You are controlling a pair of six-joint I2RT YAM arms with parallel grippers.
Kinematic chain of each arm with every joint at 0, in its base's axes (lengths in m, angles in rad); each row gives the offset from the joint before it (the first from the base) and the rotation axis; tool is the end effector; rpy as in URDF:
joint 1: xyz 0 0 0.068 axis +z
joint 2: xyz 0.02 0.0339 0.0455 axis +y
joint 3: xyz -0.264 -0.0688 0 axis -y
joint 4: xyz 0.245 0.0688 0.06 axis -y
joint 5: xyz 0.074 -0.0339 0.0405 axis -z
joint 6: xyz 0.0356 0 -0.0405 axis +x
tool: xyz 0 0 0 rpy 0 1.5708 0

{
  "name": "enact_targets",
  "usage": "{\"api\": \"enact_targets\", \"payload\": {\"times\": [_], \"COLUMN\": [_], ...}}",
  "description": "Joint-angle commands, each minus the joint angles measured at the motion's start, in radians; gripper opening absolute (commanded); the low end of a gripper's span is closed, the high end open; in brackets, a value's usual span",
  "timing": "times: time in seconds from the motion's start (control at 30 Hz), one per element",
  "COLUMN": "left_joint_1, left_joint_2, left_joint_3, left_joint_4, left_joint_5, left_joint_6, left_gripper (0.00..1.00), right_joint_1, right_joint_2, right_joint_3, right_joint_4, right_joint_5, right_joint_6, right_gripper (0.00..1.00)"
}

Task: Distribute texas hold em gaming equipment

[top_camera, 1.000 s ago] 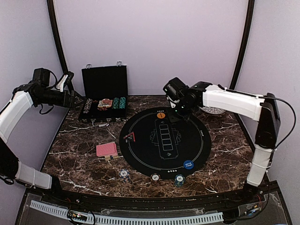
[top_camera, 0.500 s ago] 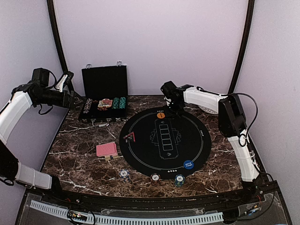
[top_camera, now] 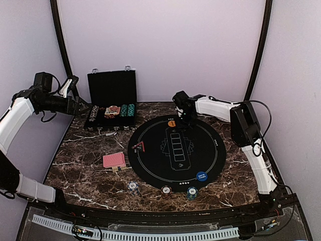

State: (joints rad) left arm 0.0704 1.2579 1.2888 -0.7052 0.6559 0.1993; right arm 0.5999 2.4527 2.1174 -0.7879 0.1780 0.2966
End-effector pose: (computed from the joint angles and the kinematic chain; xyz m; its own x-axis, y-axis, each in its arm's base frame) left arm 0.2625 -0.0033 0.3684 -0.5274 0.1201 -0.8411 0.5345 0.8164 -0.2186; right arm 0.4345 0.2895 0.1591 -0.8555 -0.2367 -0.4606 -0.2534 0.9670 -0.0262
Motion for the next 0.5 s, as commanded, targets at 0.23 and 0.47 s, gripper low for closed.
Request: {"api": "enact_targets", "payload": {"times": [0.23,0.47], "left_joint_1": [0.005,0.005], "left_joint_2": [-0.021,-0.025], "left_joint_3": [0.017,0.017], "left_joint_4": [-0.022,-0.035], "left_joint_5": [0.016,0.01], "left_joint_6": [0.021,0.035], "left_gripper": [0.99,0.99], "right_joint_1": [-0.016,0.019], "right_joint_2": [0.009,-0.149], "right_joint_3": [0.042,-0.014], "right_joint_4": [0.004,0.005], "right_joint_5": [-0.001,0.001], "right_joint_6": [-0.028,-0.044], "right_gripper": [0.55,0.6]}}
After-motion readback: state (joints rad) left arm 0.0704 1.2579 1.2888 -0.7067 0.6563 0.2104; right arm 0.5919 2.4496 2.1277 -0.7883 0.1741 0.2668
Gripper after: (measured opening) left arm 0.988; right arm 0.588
